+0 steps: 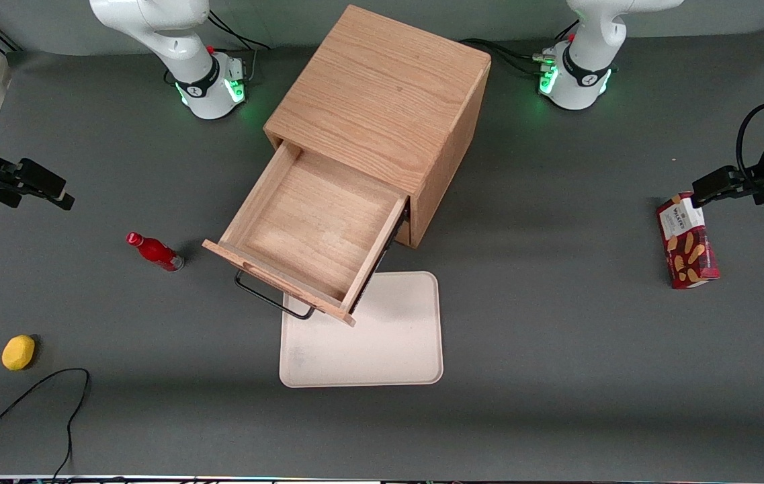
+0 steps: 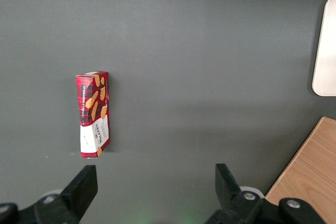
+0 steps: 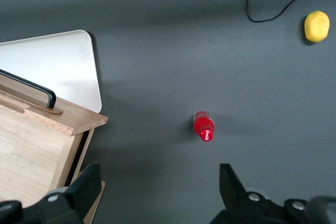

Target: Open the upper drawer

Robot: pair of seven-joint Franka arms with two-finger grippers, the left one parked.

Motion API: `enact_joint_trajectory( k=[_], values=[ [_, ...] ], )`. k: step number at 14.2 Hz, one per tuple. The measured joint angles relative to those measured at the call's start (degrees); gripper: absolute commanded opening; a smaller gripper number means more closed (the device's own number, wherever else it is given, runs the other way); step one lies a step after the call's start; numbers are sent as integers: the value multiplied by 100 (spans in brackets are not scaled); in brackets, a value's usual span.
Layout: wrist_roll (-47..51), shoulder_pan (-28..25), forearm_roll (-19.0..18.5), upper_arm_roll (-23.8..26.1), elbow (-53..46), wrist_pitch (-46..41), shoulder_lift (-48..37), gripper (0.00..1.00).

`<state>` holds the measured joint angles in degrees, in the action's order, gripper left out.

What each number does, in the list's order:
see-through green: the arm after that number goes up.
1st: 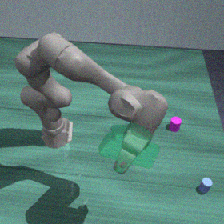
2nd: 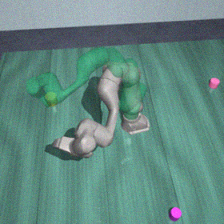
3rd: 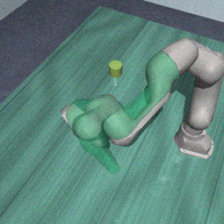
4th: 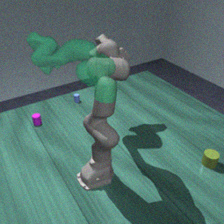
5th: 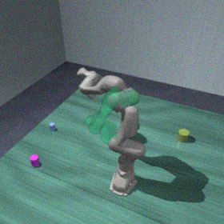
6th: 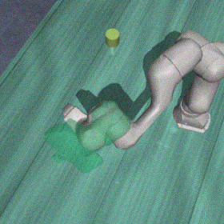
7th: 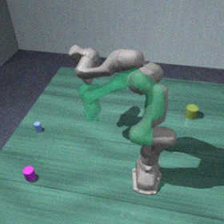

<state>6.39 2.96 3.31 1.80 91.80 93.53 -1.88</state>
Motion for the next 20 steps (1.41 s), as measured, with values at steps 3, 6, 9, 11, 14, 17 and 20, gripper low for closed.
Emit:
enact_joint_trajectory(
  k=[3, 6, 9, 11, 14, 17, 20],
  values=[
    [1, 80, 0, 38, 4, 0, 0, 100],
    [1, 112, 0, 3, 11, 0, 7, 100],
    [1, 88, 0, -88, -17, 30, 52, 100],
    [1, -6, 0, -259, -27, 71, 86, 100],
    [1, -40, 0, -315, -31, 80, 100, 100],
    [-64, -41, 0, -315, -33, 80, 103, 100],
    [-144, -41, 0, -316, -33, 80, 109, 100]
  ],
)
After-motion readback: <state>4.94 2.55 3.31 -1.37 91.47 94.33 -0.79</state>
